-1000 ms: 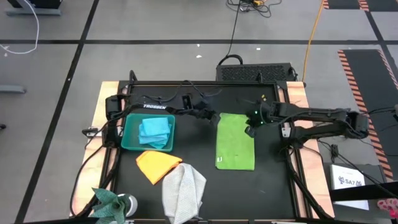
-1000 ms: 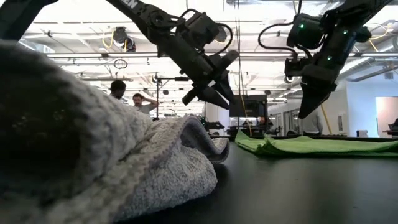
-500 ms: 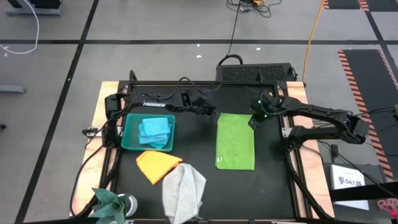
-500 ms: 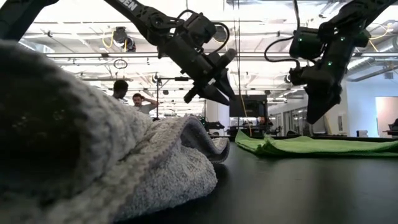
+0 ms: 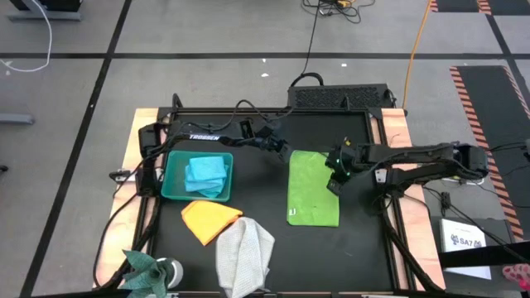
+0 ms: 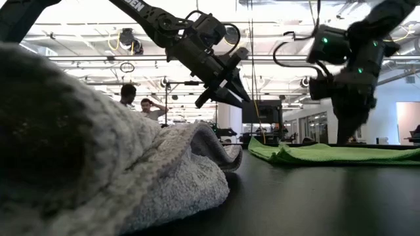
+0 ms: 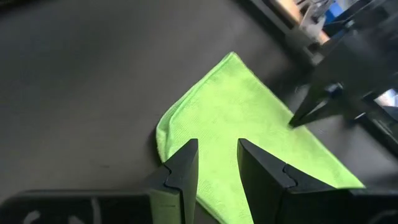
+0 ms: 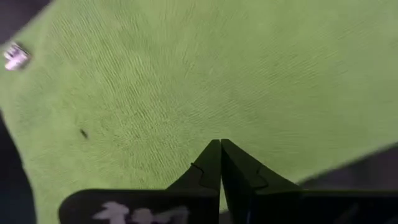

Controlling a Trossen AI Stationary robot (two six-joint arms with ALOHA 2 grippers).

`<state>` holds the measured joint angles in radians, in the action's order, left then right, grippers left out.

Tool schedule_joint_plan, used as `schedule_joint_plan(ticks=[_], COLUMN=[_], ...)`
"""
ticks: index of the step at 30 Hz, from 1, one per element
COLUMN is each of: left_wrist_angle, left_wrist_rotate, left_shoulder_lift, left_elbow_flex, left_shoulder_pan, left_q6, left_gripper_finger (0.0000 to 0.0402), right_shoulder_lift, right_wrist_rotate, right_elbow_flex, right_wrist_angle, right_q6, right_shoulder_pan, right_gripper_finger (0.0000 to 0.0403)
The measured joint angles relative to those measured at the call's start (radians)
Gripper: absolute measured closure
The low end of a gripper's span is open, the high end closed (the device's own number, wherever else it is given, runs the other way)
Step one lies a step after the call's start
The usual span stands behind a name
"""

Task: Fold microfiber towels
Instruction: Fold the green microfiber towel

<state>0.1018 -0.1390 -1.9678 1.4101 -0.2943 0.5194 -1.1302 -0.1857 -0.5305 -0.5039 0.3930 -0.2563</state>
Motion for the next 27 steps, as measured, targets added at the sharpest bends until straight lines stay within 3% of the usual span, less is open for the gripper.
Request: schedule_joint_plan(ticks=[5,17,23,27], left_wrist_angle=[0.005,0.007,0.019,0.105], left_wrist_rotate=[0.001,-0.077,-0.073,-0.030], left_shoulder_lift=[0.016,0.023,0.023,0.023], left_elbow_flex=[0.001,0.002,0.002,0.002], left_shoulder_pan=[-0.002,-0.006,-0.006,-0.006], left_q6=[-0.001,0.040,0.045,0.080], left_gripper_finger=[0.0289,0.0289,0.0289,0.0289], right_shoulder_lift=[-0.069,-0.217,-0.270,-0.215], right_wrist_rotate=[0.002,0.002,0.000,-0.023], right_elbow_flex=[0.086,0.103,0.102,0.072], right_wrist_angle=[0.182,0.520,0.596,0.548], right_q6=[0.043,0.000,-0.020,-0.013], right_shoulder_pan=[0.029,0.000,-0.018,-0.018], right_gripper_finger=[0.0403,0.0403,0.0403,0.0403])
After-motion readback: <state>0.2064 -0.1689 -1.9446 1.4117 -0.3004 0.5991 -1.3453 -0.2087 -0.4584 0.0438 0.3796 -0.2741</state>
